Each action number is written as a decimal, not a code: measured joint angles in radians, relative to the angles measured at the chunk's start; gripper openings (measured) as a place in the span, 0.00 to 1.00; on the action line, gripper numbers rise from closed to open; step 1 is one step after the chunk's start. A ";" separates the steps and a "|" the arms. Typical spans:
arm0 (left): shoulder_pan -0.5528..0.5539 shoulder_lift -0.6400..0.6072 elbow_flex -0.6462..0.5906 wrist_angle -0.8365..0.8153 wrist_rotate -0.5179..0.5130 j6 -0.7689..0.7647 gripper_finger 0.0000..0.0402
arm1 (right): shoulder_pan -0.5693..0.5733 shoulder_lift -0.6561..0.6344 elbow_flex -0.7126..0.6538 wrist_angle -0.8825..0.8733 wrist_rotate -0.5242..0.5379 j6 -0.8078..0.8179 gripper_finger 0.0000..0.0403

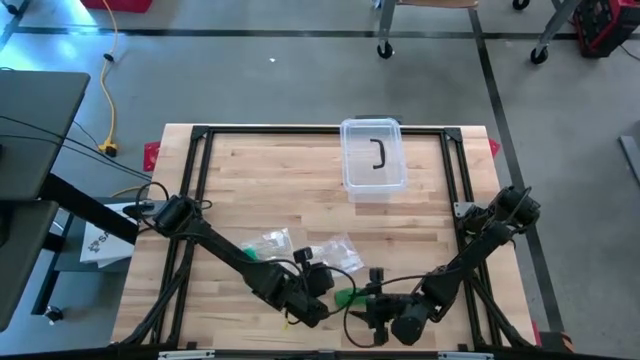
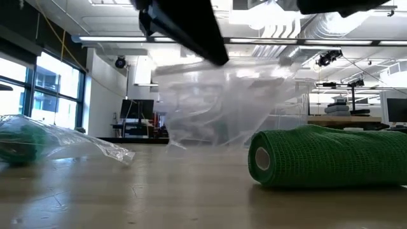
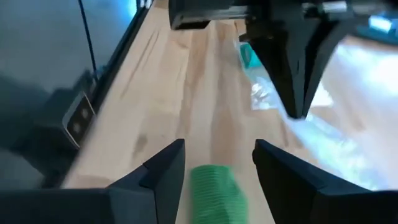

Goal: Roll bandage
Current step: Put the green bandage into the transparent zip bag

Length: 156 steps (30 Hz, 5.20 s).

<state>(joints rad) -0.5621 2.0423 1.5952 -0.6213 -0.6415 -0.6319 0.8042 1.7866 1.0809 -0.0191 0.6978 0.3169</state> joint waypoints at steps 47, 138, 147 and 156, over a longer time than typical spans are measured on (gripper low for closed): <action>0.005 -0.001 0.001 0.241 0.053 -0.003 0.00 | -0.081 0.000 0.000 -0.133 -0.002 -0.517 0.36; 0.111 -0.029 0.001 0.001 0.405 0.056 0.06 | -0.115 0.006 0.051 -0.042 -0.017 -0.369 0.00; 0.067 -0.082 0.001 -0.143 0.029 -0.007 0.00 | -0.094 0.006 0.051 -0.042 -0.015 -0.355 0.00; -0.025 -0.108 0.001 -0.097 -0.189 0.111 0.00 | -0.099 0.006 0.051 -0.042 0.030 -0.350 0.00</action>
<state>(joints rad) -0.5875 1.9343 1.5963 -0.7184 -0.8303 -0.5208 0.7055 1.7924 1.1324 -0.0612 0.7274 -0.0334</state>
